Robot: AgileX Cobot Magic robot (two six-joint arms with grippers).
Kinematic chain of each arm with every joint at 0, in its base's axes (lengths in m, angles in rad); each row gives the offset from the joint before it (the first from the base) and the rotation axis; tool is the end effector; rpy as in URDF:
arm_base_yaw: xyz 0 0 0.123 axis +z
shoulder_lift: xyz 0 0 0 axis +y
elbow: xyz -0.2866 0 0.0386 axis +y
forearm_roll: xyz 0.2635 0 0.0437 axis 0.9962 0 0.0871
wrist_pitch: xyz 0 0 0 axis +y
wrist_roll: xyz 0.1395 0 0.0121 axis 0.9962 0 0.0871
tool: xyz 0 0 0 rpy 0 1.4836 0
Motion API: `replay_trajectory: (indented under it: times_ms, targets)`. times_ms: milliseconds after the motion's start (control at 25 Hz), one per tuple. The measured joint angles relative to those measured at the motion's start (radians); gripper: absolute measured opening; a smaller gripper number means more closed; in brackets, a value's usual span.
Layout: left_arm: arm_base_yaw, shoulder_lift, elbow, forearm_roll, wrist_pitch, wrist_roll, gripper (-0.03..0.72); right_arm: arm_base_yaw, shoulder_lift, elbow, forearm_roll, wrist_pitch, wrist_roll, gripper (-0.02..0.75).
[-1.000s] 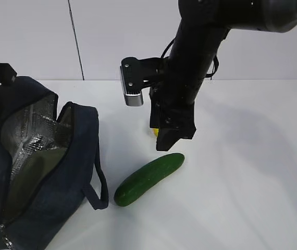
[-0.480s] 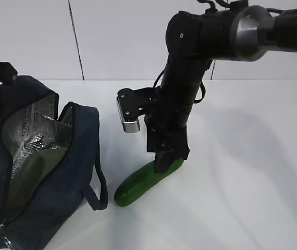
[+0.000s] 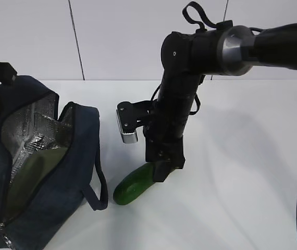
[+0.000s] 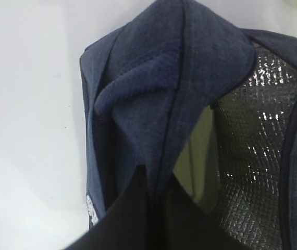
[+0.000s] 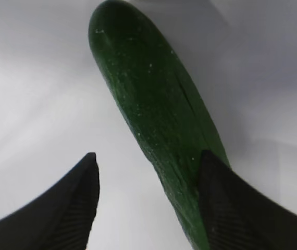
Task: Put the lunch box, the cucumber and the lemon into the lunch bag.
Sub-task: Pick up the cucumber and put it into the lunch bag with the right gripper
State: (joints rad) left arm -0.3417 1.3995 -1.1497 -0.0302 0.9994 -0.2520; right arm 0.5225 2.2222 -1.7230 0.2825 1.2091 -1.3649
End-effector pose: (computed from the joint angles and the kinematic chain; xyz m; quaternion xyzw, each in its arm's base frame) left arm 0.2917 -0.1075 0.2607 0.0385 0.9783 -0.0728 0.1900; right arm 0.3732 0.2570 0.1047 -0.7703 0.6238 0.1292 0.0306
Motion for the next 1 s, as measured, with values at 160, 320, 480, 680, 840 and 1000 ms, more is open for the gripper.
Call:
replay_trajectory:
  times_ms: [160, 320, 480, 680, 840, 1000]
  targets:
    - [0.000, 0.000, 0.000, 0.012, 0.000, 0.000, -0.007, 0.000, 0.018, -0.010, 0.007, -0.025, -0.002, 0.462]
    - [0.000, 0.000, 0.000, 0.016, 0.000, 0.000, -0.007, 0.000, 0.058, -0.001, -0.006, -0.022, -0.002, 0.462]
    - [0.000, 0.000, 0.000, 0.018, -0.001, 0.000, -0.007, 0.000, 0.080, 0.005, -0.024, -0.010, -0.002, 0.462]
    - [0.000, -0.002, 0.000, 0.018, -0.002, 0.000, -0.007, 0.000, 0.080, 0.005, -0.030, -0.010, 0.011, 0.455]
    - [0.000, -0.002, 0.000, 0.018, -0.002, 0.000, -0.007, 0.000, 0.080, 0.003, -0.032, -0.010, 0.015, 0.353]
    - [0.000, -0.002, 0.000, 0.018, -0.003, 0.000, -0.007, 0.000, 0.081, -0.032, -0.037, -0.009, 0.027, 0.313]
